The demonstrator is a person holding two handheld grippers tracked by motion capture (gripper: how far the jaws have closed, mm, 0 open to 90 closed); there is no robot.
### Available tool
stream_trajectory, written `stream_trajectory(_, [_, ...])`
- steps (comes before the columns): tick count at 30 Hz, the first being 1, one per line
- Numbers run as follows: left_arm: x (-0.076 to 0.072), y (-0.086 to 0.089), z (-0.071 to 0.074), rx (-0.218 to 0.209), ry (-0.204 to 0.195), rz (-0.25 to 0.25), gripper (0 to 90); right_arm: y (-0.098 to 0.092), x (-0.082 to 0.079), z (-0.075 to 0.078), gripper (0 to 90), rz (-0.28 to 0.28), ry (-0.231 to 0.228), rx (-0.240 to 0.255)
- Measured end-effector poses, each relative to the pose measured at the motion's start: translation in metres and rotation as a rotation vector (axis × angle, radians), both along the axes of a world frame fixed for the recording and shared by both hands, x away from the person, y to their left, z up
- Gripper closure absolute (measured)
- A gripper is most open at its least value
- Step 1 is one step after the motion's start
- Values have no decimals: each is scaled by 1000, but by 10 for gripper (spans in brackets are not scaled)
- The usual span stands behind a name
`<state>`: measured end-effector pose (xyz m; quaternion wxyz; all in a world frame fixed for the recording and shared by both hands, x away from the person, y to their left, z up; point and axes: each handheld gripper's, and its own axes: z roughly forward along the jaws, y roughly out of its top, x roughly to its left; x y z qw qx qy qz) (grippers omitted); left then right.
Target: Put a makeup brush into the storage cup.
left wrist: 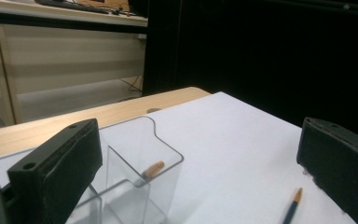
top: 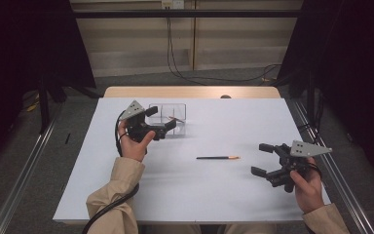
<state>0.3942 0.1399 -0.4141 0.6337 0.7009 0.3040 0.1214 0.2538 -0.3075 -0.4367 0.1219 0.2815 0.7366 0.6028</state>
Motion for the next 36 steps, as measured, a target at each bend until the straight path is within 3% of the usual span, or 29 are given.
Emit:
stream_trajectory(11, [-11,10,-3,3,4,-47,0,0,-2,0,52,1,-1,-10])
stream_trajectory(24, [-20,17,-3,-13,-27,-97,0,-3,-4,-1,53,-9,0,-15])
stream_trajectory(36, [-39,30,0,1,-52,-125,0,-2,-4,-2,54,-5,1,-20])
